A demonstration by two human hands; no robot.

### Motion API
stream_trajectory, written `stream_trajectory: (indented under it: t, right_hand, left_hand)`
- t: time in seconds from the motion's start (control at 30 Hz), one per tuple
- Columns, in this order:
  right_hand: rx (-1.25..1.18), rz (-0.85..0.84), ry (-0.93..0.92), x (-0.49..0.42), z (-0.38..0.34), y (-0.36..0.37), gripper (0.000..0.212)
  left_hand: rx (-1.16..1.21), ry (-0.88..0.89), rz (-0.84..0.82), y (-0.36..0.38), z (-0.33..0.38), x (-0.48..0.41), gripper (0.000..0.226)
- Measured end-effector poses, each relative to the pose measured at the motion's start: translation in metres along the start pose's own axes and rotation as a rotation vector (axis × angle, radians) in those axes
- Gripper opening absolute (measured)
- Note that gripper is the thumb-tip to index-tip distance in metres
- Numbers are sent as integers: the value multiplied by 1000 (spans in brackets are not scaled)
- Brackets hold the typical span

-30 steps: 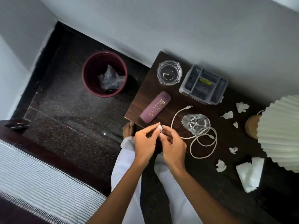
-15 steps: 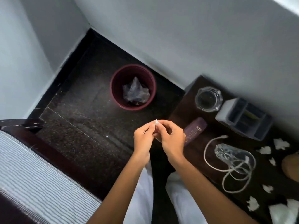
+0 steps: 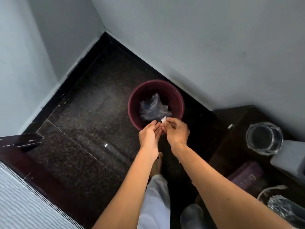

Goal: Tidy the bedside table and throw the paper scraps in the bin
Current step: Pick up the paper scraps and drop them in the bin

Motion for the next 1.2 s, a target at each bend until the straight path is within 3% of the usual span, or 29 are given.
stream_trajectory:
  t: [0.3,0.5,0.7,0.93,1.1,1.2]
  right_hand:
    - [37,-53,13,-2,7,1,34]
    - [28,-45,-20,23,12,-16,29]
    - [-170,-1,-18,79,36,-74,23]
    - [-366,170,79,152,102,-176,24]
    - [-294,316,160,196,158,-248,23]
    - [-272,354,194,219,198,-285,26]
  left_hand:
    - [-34,-13,6,-4,-4,4,31]
    - [-52,15,-8,-7,-10,31,30]
    - [-107,4,-97,-8,-40,99,29]
    - [-200,-74,-181,-8,-121,194,27]
    - [-364,-98,-195,-15,-193,246,27]
    - [-718,38,-267,-18,-232,267,27]
Point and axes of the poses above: each hand's wrist, its own x-axis away from the middle knuckle, its own y-axis out of the palm, z = x × y, the point moved 9 cm from there along -x, towards the middle knuckle, and after that the axes turned 11 degrees about x, right-handed, at the moved point
